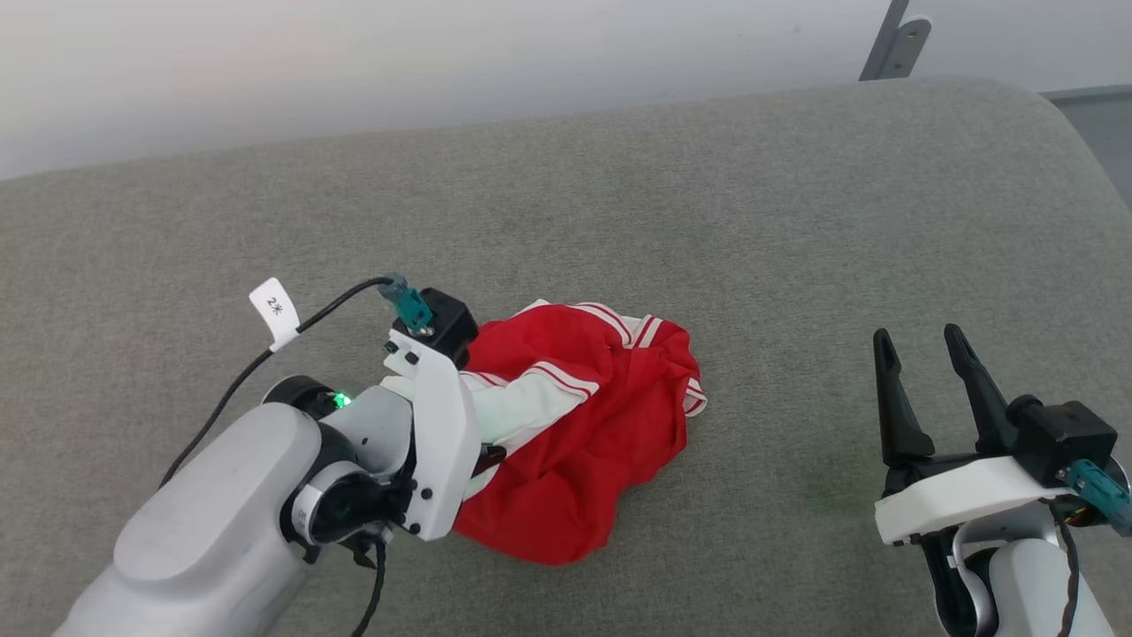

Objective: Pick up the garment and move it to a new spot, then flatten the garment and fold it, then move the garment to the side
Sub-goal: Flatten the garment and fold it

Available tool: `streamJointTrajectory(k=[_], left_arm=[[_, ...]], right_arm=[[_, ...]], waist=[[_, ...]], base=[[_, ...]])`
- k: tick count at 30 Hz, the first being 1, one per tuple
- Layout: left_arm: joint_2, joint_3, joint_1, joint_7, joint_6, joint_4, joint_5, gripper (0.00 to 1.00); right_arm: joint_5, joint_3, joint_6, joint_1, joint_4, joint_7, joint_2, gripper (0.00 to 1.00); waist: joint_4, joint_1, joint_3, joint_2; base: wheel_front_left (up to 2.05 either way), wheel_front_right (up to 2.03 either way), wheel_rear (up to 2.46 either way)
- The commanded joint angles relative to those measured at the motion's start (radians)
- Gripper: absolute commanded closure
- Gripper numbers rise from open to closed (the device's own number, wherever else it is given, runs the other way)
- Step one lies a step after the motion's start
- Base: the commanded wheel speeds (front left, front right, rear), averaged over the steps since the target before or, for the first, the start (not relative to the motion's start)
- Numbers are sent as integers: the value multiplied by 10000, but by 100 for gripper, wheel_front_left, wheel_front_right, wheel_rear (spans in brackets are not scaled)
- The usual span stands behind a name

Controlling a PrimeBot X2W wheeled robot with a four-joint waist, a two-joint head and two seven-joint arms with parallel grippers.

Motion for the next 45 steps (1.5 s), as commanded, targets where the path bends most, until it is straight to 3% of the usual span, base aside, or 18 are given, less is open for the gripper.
streamJointTrajectory(k=[1,10,25,37,45], left_arm=[[10,62,-103,-61,-9,-4,-14,100],[387,688,-235,-516,300,-108,-108,100],[2189,1884,432,-1752,1191,546,479,100],[2492,1658,1018,-2361,1274,2322,951,100],[2121,1614,1179,-2710,1061,3413,755,100]], right_arm=[[-53,-28,-3,-92,-11,-73,17,0],[-108,-156,-3,-4,-3,-81,23,0],[-117,-176,-3,-135,-119,49,-20,0],[-44,-119,-3,-220,-119,73,-24,0],[34,-65,-3,-248,-115,87,7,0]], waist=[[32,0,-3,-1],[340,0,-14,-1],[837,0,212,-1],[820,0,393,-1],[858,0,451,-1]], base=[[0,0,0],[0,0,0],[0,0,0],[0,0,0],[0,0,0]])
